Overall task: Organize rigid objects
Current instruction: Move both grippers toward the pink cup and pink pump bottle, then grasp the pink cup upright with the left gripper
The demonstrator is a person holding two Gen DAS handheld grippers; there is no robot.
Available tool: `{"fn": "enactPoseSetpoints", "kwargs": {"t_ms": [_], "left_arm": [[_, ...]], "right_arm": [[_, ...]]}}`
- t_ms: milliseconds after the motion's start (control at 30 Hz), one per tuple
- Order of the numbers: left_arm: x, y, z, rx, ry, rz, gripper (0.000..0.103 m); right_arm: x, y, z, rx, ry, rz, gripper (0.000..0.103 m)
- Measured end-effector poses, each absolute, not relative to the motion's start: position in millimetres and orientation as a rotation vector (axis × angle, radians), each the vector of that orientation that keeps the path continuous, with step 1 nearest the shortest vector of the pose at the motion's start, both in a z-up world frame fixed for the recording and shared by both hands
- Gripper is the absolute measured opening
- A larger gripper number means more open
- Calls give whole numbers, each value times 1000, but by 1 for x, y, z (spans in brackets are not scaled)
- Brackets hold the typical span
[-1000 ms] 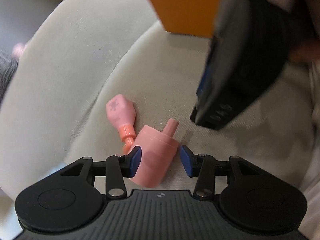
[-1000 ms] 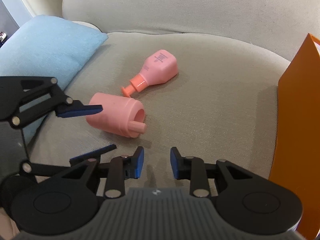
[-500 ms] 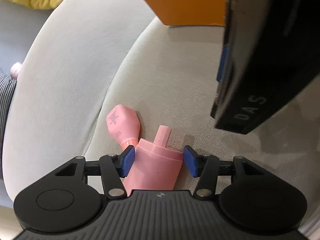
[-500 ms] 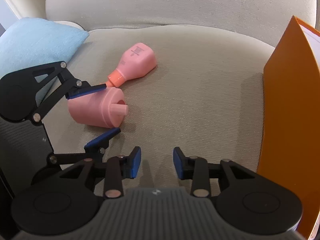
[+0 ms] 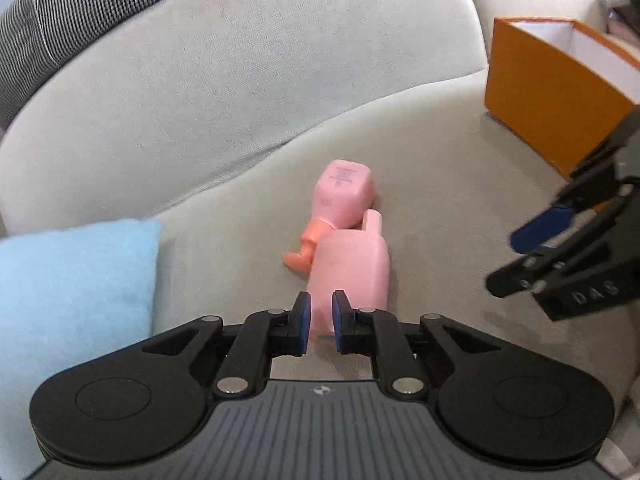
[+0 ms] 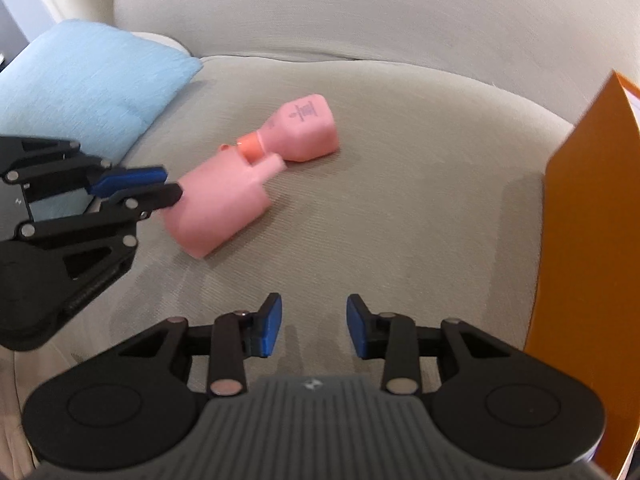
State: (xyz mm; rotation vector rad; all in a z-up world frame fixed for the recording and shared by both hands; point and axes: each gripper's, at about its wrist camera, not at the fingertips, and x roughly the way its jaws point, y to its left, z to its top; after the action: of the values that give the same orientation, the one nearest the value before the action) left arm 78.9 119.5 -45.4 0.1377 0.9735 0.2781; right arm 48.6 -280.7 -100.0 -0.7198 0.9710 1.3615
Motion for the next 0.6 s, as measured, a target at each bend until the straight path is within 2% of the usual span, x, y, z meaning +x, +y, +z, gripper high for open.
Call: {"fn": "enactPoseSetpoints", "kwargs": {"t_ms": [167,233,400,600], "left_arm": [[58,113,-46,236,988,133,37],[59,111,-47,272,994,118,51],[78,124,-44,221,1031,71,68],[109,173,-49,-2,1142,34,71]], "right_arm": [[45,-276,-100,-770,939,1406,37],[45,-275,-100,-787,931,1457,37],[46,-269,-105,-791,947,1454,38],[49,-264,-106,-809,939,1472,41]]}}
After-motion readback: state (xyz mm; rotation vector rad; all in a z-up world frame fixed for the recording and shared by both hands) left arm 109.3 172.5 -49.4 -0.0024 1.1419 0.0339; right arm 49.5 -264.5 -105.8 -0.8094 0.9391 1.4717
